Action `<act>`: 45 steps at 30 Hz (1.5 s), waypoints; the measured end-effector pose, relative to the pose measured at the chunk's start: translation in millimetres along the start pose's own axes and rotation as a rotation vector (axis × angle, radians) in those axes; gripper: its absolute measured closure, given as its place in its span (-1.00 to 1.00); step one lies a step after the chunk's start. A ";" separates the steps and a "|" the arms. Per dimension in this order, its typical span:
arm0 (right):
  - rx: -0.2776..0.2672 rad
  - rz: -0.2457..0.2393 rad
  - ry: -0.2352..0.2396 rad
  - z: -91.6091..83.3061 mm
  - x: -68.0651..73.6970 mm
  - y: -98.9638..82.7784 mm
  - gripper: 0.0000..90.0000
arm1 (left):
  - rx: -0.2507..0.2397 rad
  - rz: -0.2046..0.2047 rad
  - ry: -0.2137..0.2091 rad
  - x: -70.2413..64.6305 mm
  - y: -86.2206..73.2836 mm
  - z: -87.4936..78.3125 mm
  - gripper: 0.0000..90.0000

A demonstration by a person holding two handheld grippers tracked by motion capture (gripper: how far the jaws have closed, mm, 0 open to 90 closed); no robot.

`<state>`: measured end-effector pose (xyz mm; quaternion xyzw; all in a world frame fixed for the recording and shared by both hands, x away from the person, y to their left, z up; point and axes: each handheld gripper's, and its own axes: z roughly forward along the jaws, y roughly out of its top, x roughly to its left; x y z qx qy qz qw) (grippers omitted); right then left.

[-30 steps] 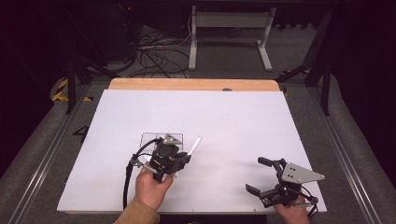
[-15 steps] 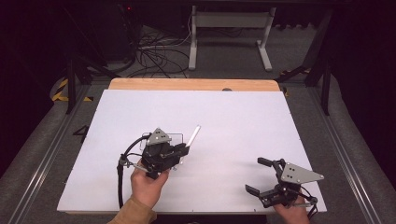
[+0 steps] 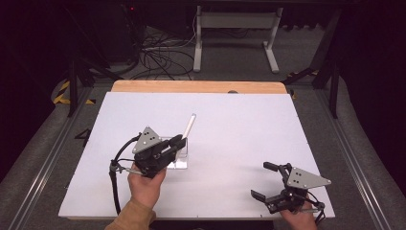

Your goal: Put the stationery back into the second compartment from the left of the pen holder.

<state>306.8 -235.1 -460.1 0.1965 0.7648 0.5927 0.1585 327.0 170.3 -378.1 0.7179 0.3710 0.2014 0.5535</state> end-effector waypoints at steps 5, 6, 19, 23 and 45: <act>0.005 0.000 0.000 0.1 0.1 -0.1 -0.98 | -0.039 -0.010 -0.008 9.5 -1.3 -1.0 0.74; 0.004 0.000 0.001 0.3 0.2 -0.2 -0.98 | -0.053 -0.010 -0.010 10.3 -1.7 -1.3 0.74; 0.005 -0.002 0.003 1.1 0.3 -0.4 -0.98 | -0.150 0.011 -0.018 28.6 -10.0 0.1 0.74; 0.008 -0.004 0.003 1.3 0.0 -0.6 -0.98 | -0.150 0.002 -0.017 31.0 -11.0 1.5 0.74; 0.013 -0.004 0.007 2.3 -0.3 -1.1 -0.98 | -0.130 0.006 -0.002 54.3 -30.2 15.0 0.73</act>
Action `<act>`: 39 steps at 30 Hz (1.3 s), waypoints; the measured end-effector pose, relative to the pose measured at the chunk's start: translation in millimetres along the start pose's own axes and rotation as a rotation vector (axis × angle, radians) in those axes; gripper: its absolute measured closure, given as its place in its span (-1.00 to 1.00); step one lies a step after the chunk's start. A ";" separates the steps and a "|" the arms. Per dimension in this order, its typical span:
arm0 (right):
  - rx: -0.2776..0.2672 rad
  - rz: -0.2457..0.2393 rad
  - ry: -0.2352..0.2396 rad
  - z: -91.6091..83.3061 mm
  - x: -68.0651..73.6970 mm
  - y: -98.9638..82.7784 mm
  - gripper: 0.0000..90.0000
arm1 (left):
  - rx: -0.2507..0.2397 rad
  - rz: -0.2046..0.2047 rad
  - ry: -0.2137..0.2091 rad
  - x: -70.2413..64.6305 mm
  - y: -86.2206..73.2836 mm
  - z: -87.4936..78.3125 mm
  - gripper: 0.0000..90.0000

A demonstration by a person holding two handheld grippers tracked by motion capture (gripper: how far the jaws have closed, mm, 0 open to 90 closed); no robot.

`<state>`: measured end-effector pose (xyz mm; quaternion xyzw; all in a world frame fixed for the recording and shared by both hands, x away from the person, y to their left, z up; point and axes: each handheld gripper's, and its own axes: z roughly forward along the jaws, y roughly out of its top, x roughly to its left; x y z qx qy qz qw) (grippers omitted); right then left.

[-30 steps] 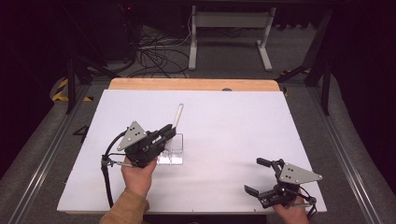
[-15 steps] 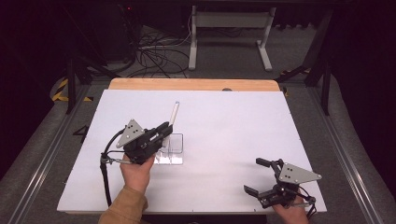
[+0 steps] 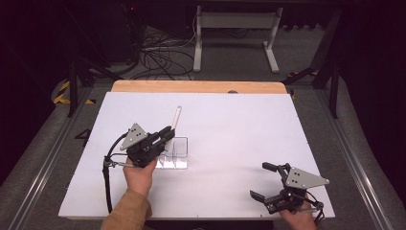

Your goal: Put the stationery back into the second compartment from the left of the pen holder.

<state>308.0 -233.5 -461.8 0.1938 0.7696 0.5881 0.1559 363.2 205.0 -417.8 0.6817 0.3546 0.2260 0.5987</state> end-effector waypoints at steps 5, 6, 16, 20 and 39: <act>0.001 -0.001 0.002 0.2 0.3 0.1 -0.98 | 0.008 0.001 0.006 1.0 -3.6 -0.2 0.73; 0.002 -0.002 0.002 0.2 0.3 0.0 -0.98 | 0.010 0.001 0.006 1.1 -4.1 -0.5 0.73; 0.003 -0.004 0.004 0.1 0.5 0.1 -0.98 | 0.027 -0.008 0.009 2.2 -9.5 -2.3 0.73; -0.001 -0.004 0.005 0.0 0.4 0.2 -0.98 | 0.029 -0.008 0.007 1.8 -9.7 -2.5 0.73; -0.001 -0.010 0.021 6.5 -1.5 3.1 -0.98 | 0.000 0.062 -0.001 -9.8 10.3 -24.7 -0.20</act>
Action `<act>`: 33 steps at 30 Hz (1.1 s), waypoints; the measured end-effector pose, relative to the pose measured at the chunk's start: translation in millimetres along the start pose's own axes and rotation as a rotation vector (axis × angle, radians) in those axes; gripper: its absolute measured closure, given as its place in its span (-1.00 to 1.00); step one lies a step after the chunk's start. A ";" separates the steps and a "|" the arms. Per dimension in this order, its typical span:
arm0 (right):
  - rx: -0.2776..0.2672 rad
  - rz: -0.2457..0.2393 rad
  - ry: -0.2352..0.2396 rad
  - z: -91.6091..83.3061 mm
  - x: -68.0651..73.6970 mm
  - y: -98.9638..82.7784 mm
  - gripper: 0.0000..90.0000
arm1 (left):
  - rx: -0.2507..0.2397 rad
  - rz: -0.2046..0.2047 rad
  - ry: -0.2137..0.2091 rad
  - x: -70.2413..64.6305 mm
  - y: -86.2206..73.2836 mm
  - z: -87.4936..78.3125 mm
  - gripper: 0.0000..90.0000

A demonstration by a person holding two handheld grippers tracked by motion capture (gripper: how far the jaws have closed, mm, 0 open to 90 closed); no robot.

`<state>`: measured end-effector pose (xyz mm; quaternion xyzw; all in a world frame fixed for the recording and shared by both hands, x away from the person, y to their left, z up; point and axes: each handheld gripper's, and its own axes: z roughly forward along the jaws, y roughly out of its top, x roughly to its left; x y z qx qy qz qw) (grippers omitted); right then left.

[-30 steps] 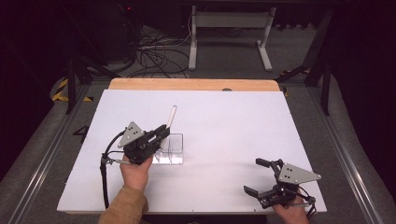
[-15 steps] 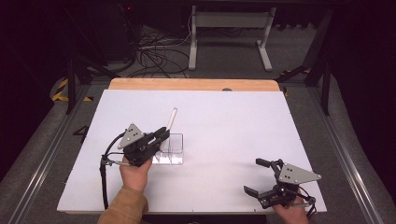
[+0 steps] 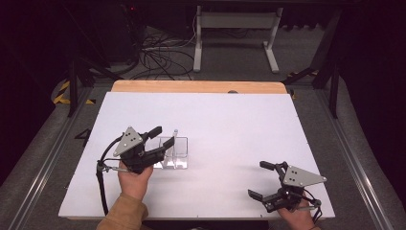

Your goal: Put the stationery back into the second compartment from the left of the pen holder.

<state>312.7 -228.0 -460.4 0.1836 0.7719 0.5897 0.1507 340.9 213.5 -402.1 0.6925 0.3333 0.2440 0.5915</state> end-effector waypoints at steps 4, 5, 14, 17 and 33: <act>-0.003 -0.002 0.001 1.6 -0.7 0.9 -0.98 | 0.003 0.036 -0.016 -4.0 6.1 -7.8 -0.38; -0.002 -0.002 0.001 2.1 -0.7 1.1 -0.98 | 0.009 0.036 -0.019 -4.6 6.9 -9.1 -0.42; -0.004 -0.004 -0.011 2.2 -0.2 2.1 -0.98 | 0.031 0.035 -0.058 1.9 6.5 -26.0 -0.66; -0.006 0.001 -0.019 2.1 -1.6 2.1 -0.98 | 0.027 0.019 -0.084 6.2 5.7 -33.9 -0.68; -0.010 0.003 -0.022 -1.6 -3.6 1.7 -0.98 | 0.072 0.072 -0.108 22.0 -20.1 -72.2 -0.84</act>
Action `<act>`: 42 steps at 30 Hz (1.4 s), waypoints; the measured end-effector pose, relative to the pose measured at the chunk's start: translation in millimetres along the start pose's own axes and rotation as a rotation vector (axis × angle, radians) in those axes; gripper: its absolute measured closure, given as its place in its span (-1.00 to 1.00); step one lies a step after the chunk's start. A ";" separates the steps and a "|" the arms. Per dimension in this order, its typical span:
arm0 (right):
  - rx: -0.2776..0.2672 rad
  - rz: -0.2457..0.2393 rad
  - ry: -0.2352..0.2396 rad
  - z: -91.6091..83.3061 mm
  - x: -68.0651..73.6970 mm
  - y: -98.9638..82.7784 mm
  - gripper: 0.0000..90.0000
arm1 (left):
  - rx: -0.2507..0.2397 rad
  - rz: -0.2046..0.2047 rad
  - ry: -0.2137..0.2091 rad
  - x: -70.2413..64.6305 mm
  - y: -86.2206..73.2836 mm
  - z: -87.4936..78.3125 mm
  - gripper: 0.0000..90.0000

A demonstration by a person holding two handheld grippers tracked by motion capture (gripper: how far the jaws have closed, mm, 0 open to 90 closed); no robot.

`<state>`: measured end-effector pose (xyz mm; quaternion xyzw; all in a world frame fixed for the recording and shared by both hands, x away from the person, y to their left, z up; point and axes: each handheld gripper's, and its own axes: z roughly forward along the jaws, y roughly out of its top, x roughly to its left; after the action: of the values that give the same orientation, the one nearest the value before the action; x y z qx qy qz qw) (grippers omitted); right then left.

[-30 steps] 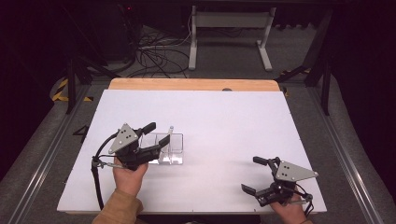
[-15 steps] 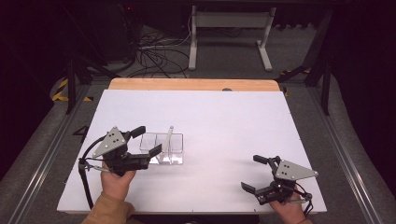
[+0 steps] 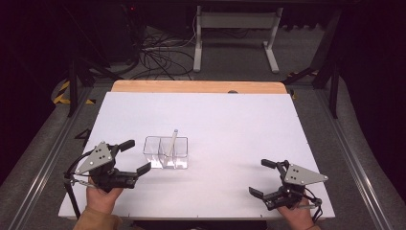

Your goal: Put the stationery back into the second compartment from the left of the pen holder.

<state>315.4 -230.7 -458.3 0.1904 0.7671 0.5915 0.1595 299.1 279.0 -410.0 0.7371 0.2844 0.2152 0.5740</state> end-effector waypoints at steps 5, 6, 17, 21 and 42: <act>0.004 -0.004 -0.008 -1.1 -1.4 -1.3 -0.98 | 0.013 -0.001 0.002 0.8 -15.2 -7.8 -0.86; 0.006 -0.006 -0.010 -1.5 -1.8 -1.9 -0.98 | 0.020 -0.005 -0.005 0.9 -19.3 -9.0 -0.86; 0.016 -0.005 -0.034 -3.5 -4.9 -4.8 -0.98 | 0.099 0.031 0.026 6.0 -53.8 -14.9 -0.90; 0.020 -0.003 -0.038 -2.8 -5.9 -5.8 -0.98 | 0.109 -0.016 0.016 9.4 -64.8 -14.0 -0.91; 0.044 -0.013 -0.062 -1.9 -9.3 -7.3 -0.98 | 0.057 -0.064 -0.004 15.7 -62.3 -20.0 -0.92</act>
<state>321.9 -238.4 -464.7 0.2072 0.7757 0.5674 0.1829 287.2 315.1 -465.5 0.7442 0.3127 0.1869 0.5599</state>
